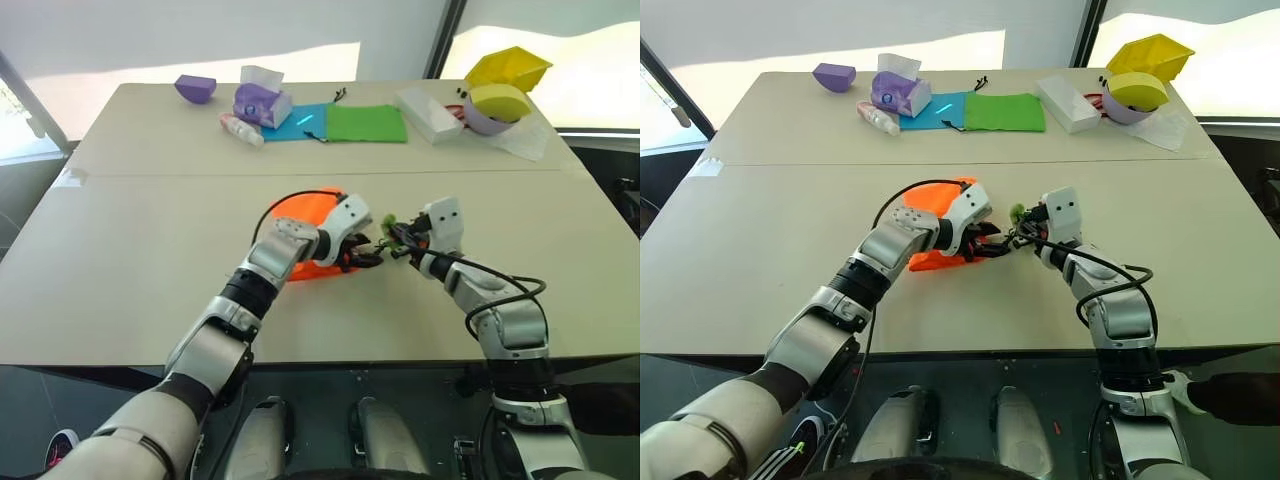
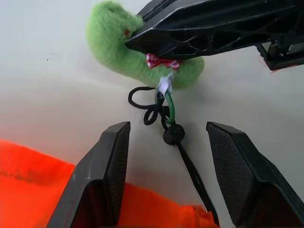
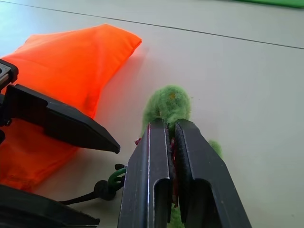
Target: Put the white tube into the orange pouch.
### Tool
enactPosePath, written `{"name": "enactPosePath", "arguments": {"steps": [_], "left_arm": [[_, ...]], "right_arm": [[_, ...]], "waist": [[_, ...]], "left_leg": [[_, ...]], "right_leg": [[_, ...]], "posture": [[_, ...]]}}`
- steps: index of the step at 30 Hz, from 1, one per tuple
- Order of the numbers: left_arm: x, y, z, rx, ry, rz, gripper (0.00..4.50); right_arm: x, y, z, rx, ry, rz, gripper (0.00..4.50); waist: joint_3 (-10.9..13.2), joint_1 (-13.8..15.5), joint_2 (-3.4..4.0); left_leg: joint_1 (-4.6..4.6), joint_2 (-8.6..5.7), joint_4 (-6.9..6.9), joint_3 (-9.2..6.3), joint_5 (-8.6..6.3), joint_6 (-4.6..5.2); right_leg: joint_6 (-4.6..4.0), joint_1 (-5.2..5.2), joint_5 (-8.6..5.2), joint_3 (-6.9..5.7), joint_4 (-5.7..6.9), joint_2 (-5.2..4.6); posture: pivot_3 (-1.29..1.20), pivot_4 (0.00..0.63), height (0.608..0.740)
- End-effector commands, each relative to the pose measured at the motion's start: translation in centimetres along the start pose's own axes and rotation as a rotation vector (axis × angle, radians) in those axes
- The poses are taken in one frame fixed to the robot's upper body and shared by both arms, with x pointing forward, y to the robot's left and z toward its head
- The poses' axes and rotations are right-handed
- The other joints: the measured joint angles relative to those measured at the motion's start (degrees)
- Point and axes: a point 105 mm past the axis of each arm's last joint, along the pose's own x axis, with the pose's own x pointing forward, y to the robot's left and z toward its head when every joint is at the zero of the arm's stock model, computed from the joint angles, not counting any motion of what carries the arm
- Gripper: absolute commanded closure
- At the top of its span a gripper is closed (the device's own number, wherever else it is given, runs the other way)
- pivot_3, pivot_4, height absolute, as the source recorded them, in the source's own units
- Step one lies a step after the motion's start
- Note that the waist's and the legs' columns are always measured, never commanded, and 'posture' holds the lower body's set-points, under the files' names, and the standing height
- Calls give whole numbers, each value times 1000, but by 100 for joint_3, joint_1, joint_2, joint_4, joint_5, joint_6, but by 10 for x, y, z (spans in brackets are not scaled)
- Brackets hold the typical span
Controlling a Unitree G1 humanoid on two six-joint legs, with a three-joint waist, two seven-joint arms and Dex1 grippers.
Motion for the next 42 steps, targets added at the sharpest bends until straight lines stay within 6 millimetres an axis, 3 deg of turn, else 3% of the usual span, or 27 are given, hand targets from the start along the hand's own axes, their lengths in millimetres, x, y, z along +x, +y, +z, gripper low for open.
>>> {"name": "enactPosePath", "arguments": {"steps": [1,6,9,12,22,24,31,37,40,42], "left_arm": [[3,-2,2,31,4,10,1782],[6,-4,-4,49,54,11,1782],[6,-3,-3,44,39,23,2563],[6,-3,-3,55,36,25,4030],[1,-6,1,42,10,-11,4030],[-5,-13,2,26,10,-77,4030],[-25,-4,2,47,14,-57,4030],[-57,-8,-1,100,45,-126,4030],[-72,-4,1,278,53,-105,4030],[-78,-8,7,292,22,-125,4030]], "right_arm": [[-2,3,17,-19,-61,8,4500],[-2,3,17,-19,-62,5,4500],[-2,3,17,-21,-61,5,4500],[-2,4,17,-20,-62,5,4500],[-2,1,18,-25,-65,-5,4500],[-2,-3,20,-22,-75,-22,4500],[-4,-21,22,-21,-85,-111,4500],[-6,-49,24,-33,-86,-243,4500],[-8,-63,24,-42,-86,-309,4500],[-9,-69,25,-49,-85,-335,4500]], "waist": [[0,-1,0],[0,-1,0],[0,0,0],[0,-1,0],[0,-1,0],[0,-4,0],[0,-5,0],[1,-19,2],[2,-12,4],[2,1,4]], "left_leg": [[0,0,0,0,0,0],[1,0,0,0,0,0],[1,0,0,0,0,0],[1,0,0,0,0,0],[1,0,0,0,0,0],[0,0,0,0,0,0],[1,1,0,-1,0,0],[1,2,-1,0,0,0],[1,4,-2,0,0,0],[1,3,-2,1,0,0]], "right_leg": [[0,0,0,0,0,0],[0,1,0,0,1,1],[0,1,0,0,1,1],[0,1,0,0,1,1],[0,1,0,0,1,0],[0,0,0,0,0,0],[0,-1,0,1,4,0],[-1,-3,0,9,4,0],[-2,-5,-1,9,6,1],[-2,-4,0,9,5,-16]], "posture": [[0,150,740],[0,150,740],[0,150,740],[0,150,740],[0,150,740],[0,150,740],[0,150,740],[0,150,740],[0,150,740],[0,150,740]]}}
